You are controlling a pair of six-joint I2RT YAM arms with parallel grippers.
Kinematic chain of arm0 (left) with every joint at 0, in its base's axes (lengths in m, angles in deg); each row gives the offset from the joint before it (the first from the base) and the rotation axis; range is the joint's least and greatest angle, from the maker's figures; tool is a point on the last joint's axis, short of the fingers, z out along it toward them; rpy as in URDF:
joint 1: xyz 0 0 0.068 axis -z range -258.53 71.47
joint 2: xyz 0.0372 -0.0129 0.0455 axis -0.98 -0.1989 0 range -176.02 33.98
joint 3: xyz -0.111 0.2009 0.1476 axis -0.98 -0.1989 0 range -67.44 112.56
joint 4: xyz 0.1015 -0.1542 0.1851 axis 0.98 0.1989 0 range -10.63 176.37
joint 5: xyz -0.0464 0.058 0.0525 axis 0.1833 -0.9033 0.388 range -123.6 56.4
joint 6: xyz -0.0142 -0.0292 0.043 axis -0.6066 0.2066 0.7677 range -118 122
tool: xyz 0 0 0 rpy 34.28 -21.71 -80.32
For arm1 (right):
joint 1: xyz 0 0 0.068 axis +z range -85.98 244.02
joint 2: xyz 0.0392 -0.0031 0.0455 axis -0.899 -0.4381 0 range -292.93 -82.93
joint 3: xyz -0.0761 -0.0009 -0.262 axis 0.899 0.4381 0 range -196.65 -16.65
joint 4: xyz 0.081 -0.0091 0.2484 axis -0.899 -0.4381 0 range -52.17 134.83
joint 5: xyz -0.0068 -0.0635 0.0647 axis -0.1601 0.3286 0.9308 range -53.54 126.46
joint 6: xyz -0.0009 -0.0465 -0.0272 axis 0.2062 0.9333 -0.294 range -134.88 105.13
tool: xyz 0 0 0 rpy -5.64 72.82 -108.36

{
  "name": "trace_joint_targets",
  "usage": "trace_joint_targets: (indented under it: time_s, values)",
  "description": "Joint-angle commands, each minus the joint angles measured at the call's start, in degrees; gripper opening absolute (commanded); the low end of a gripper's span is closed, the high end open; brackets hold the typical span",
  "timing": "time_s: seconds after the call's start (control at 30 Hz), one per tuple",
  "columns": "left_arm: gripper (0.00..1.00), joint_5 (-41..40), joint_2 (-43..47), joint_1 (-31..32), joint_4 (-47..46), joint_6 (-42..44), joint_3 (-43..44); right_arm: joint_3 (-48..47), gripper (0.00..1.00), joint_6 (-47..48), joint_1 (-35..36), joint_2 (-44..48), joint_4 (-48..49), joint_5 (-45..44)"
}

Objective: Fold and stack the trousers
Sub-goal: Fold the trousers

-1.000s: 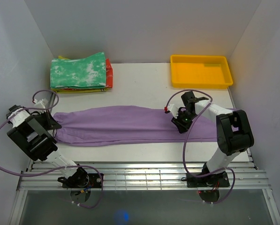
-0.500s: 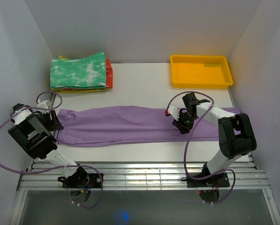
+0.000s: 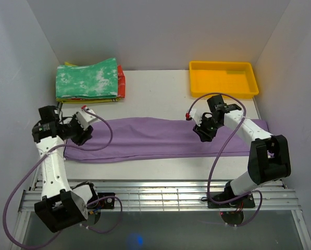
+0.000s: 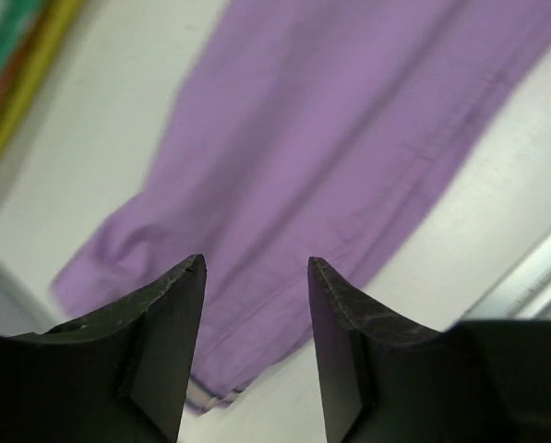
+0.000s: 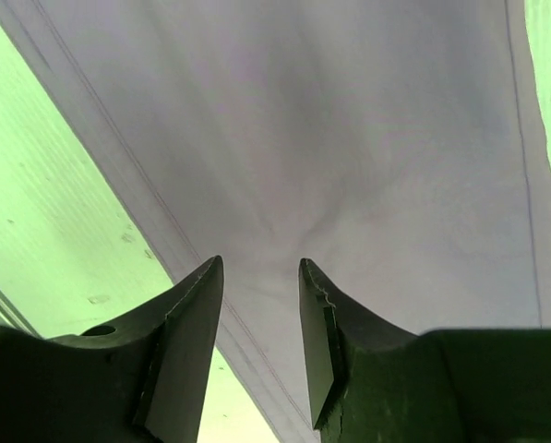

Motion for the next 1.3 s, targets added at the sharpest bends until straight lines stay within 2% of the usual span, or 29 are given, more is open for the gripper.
trace_joint_targets:
  time_s: [0.0, 0.17, 0.27, 0.43, 0.73, 0.93, 0.97, 1.1, 1.2, 1.27]
  values:
    - [0.58, -2.36, -0.45, 8.27, 0.27, 3.39, -9.18, -0.51, 0.45, -3.92, 1.04, 0.36, -1.18, 5.04]
    - [0.53, -7.89, -0.53, 18.55, -4.92, 0.76, -18.33, 2.48, 0.43, -6.39, 2.36, -2.71, 2.08, 5.57]
    - [0.52, -11.58, -1.41, 22.25, -8.09, -0.12, -22.02, 3.79, 0.42, -7.80, 2.44, -4.47, 4.10, 5.39]
    - [0.52, -15.29, -2.90, 26.03, -14.24, -1.00, -25.90, 4.50, 0.41, -8.24, 2.53, -6.76, 5.42, 4.08]
    - [0.51, -16.95, -7.83, 29.74, -18.81, -2.58, -27.92, 5.12, 0.41, -7.97, 2.53, -7.55, 5.95, 2.41]
    - [0.38, -19.59, -9.23, 30.27, -22.68, -2.67, -29.68, 4.94, 0.41, -7.80, 2.53, -7.73, 5.86, 2.14]
    - [0.30, -19.68, -9.32, 30.35, -22.77, -2.85, -29.51, 4.94, 0.41, -7.88, 2.53, -7.73, 5.86, 2.14]
    - [0.07, -19.25, -7.75, 30.35, -21.99, -2.67, -28.54, 5.12, 0.41, -7.71, 2.53, -7.37, 5.86, 1.71]
    - [0.00, -18.89, -5.64, 30.35, -20.06, -2.32, -27.57, 5.38, 0.40, -7.45, 2.53, -7.20, 5.86, 1.18]
    - [0.00, -18.54, -4.41, 30.27, -18.65, -1.97, -27.22, 5.56, 0.40, -7.27, 2.53, -7.11, 5.95, 0.91]
